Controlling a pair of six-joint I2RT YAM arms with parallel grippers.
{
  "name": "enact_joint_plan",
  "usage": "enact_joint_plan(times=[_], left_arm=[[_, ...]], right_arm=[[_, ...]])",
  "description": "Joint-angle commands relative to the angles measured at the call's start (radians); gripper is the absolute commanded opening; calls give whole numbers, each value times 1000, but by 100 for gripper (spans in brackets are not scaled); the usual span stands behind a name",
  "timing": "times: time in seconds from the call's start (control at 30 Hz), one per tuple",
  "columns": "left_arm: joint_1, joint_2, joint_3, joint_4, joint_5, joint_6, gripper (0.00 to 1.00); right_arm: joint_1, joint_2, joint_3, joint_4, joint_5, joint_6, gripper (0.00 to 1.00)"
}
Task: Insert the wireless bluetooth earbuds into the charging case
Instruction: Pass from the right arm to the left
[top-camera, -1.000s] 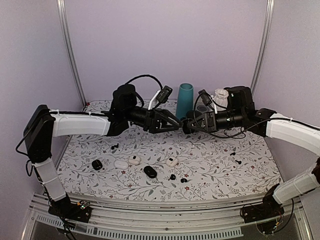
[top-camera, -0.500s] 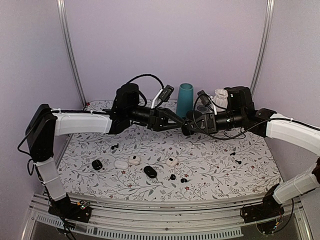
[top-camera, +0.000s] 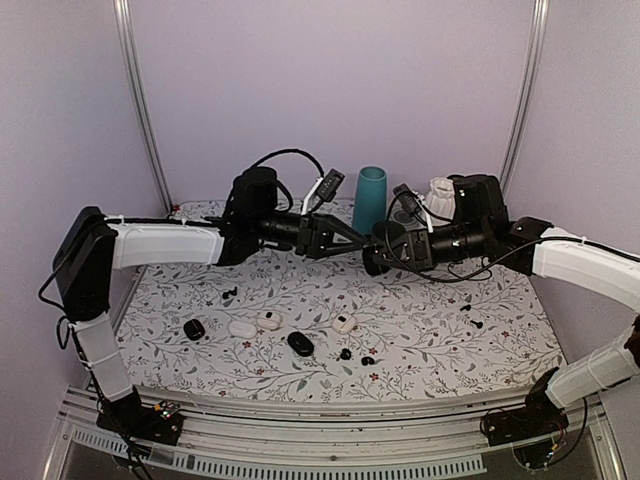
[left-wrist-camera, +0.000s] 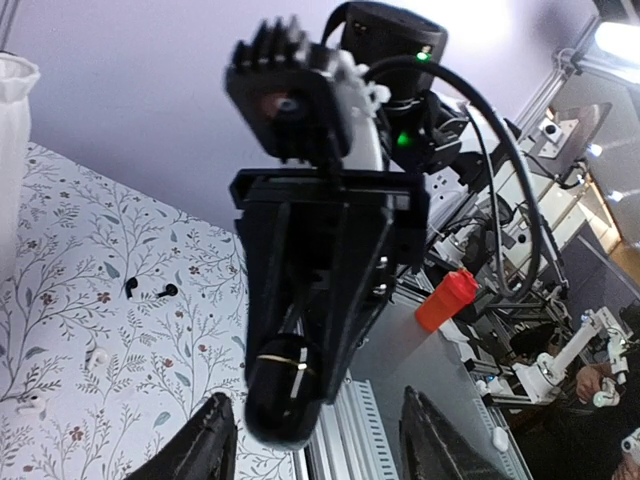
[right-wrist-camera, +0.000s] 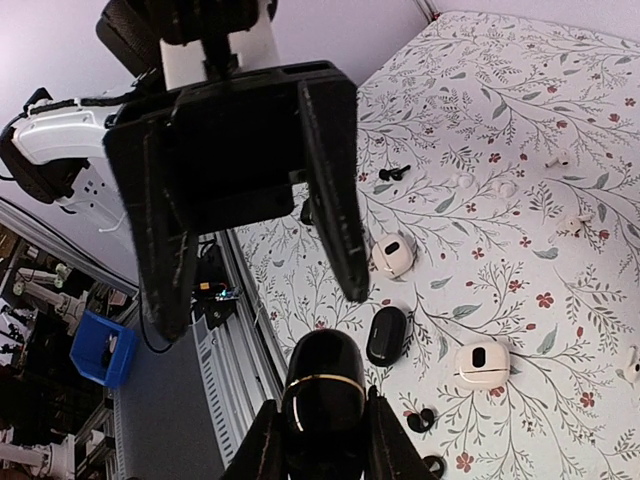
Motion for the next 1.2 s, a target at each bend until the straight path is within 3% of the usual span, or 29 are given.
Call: enact_joint_plan(times=[0.0, 0.73, 0.97, 1.13, 1.17], left_arm=[[30, -20, -24, -14, -47, 10, 57], [-43, 33, 53, -138, 78, 90, 45], [-49, 45, 70, -134, 93, 81, 29], [-50, 47, 63, -128, 103, 81, 1], [-50, 45, 60, -125, 104, 80, 0]], right_arm=[[21, -40, 36, 22, -31, -17, 3], [41, -5, 59, 26, -45, -33, 3], [44, 3, 60, 22, -39, -40, 3], [44, 5, 59, 21, -24, -40, 4], [44, 5, 60, 21, -20, -40, 4]])
